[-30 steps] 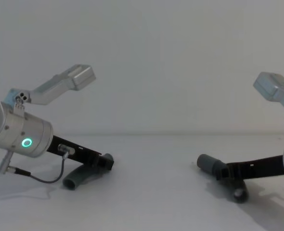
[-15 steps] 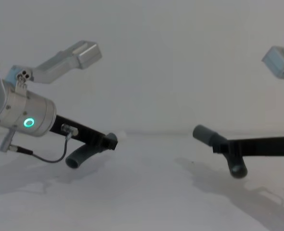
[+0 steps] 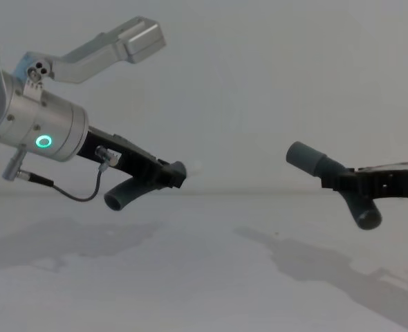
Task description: Use both hands to pick up one end of the pipe from the table, align the ends, and insert them.
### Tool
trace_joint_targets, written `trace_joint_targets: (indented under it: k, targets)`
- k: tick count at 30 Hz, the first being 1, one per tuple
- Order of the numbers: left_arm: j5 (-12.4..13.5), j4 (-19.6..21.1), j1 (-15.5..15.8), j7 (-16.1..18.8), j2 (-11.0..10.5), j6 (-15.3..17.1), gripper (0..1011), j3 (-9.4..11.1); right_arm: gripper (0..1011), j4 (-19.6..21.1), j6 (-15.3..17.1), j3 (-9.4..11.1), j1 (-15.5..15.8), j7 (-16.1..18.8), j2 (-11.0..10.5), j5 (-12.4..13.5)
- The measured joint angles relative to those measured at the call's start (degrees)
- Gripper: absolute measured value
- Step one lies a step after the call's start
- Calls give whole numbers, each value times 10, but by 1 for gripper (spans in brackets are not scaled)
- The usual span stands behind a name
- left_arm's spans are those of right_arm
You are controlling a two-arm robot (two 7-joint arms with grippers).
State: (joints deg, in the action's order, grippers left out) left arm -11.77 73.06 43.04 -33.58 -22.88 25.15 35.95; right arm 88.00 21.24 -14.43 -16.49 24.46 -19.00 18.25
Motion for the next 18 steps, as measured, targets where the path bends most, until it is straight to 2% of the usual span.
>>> trace_joint_targets:
  k: [8, 12, 18]
  targets:
    - [10, -4, 21, -45, -12, -27, 343, 20, 283, 21, -19, 2, 15, 58, -47, 15]
    - [12, -10, 33, -77, -21, -52, 343, 32, 283, 27, -30, -3, 18, 94, -76, 19]
    - [12, -20, 48, -117, -32, -88, 343, 44, 283, 31, -41, -12, 18, 132, -103, 19]
